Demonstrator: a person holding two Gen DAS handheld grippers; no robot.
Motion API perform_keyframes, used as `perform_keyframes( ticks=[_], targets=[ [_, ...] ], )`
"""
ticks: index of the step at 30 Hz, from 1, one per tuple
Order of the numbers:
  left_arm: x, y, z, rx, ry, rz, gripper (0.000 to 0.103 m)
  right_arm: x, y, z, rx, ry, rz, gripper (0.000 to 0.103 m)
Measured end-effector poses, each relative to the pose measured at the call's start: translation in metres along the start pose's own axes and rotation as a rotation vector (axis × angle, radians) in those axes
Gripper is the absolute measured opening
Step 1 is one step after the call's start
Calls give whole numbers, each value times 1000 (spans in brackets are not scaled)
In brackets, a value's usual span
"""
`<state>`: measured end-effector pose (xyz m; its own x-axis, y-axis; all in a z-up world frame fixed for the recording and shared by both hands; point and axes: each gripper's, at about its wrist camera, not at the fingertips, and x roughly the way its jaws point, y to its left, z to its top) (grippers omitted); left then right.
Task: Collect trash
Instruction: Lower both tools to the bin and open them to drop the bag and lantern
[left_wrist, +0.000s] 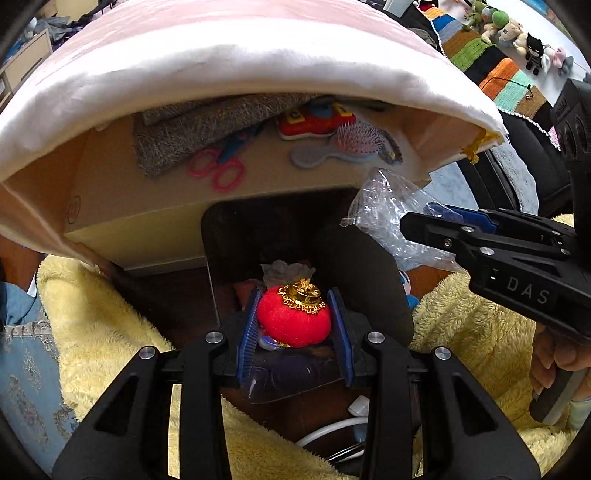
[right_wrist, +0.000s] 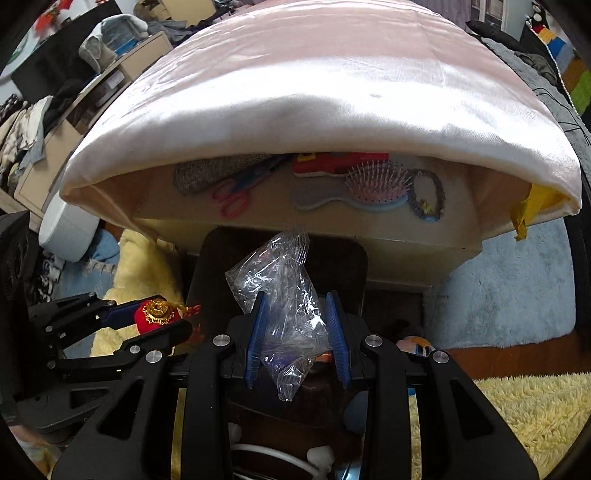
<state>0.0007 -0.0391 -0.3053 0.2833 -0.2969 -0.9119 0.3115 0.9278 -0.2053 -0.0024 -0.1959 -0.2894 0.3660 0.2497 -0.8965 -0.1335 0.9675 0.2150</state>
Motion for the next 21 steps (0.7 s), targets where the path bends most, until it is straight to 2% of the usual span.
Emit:
perform_keyframes(
  ticks=[8, 11, 13, 15, 17, 20, 21],
  targets=[
    [7, 3, 1, -15, 17, -12, 34, 8, -1, 9, 8, 15, 8, 36],
    [7, 4, 0, -19, 22, -6, 35, 8, -1, 12, 20, 7, 3, 48],
    [6, 6, 0, -23, 22, 0, 41, 6, -2, 15, 30, -2, -4, 57],
    [3, 7, 0, -27, 19, 6, 45, 4, -4, 17, 40, -13, -11, 58],
    [-2, 10, 1, -32, 11, 15, 52, -2, -5, 19, 46, -31, -24, 63],
    [-20, 14, 6, -38, -26, 39, 70, -22, -7, 23, 47, -88, -48, 78],
    [-28, 15, 8, -39, -47, 49, 79, -30, -8, 25, 47, -117, -55, 89]
  ],
)
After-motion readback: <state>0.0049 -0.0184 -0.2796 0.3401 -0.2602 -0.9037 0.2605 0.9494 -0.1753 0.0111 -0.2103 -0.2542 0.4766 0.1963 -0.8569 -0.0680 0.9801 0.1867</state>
